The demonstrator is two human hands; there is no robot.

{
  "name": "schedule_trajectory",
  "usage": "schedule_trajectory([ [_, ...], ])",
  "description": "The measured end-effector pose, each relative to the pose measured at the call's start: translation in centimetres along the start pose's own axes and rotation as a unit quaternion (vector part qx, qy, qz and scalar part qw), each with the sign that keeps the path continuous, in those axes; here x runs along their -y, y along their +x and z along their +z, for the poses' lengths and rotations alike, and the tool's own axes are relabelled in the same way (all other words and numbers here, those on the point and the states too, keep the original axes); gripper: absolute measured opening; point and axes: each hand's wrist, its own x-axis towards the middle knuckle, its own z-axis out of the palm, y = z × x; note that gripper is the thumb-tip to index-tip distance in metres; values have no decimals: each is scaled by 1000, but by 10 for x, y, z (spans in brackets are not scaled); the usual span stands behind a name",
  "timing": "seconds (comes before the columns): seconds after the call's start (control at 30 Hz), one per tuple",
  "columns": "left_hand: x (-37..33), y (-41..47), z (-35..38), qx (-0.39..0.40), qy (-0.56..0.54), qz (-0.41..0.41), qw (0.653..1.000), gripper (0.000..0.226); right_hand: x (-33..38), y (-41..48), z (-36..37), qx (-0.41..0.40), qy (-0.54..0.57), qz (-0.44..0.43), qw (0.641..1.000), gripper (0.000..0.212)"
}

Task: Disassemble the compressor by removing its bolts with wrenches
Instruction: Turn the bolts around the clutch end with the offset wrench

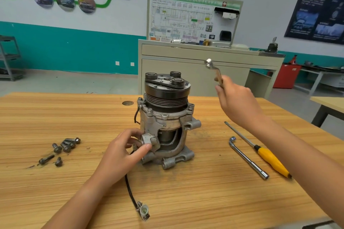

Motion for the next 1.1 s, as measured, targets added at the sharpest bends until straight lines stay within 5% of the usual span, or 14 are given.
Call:
schedule_trajectory([
  [0.2, -3, -1, 0, 3, -6, 4, 1000, 24, 20, -39, -30, 196, -165, 4, 967, 26],
  [0.37, -3, -2, 0, 0, -6, 6, 1000, 26, 33, -35, -36, 250, -206, -4, 946, 44],
  [0.6, -2, -2, 0, 1, -2, 7, 1000, 27, 63, -21, -46, 289, -305, -89, 903, 38],
  [0.9, 4, 0, 1, 4, 7, 4, 1000, 26, 4, 6, -24, 223, -307, -129, 916, 39],
  [1.1, 4, -2, 3, 4, -17, 1, 1000, 27, -2, 30, 40, 110, -145, -153, 971, 26],
])
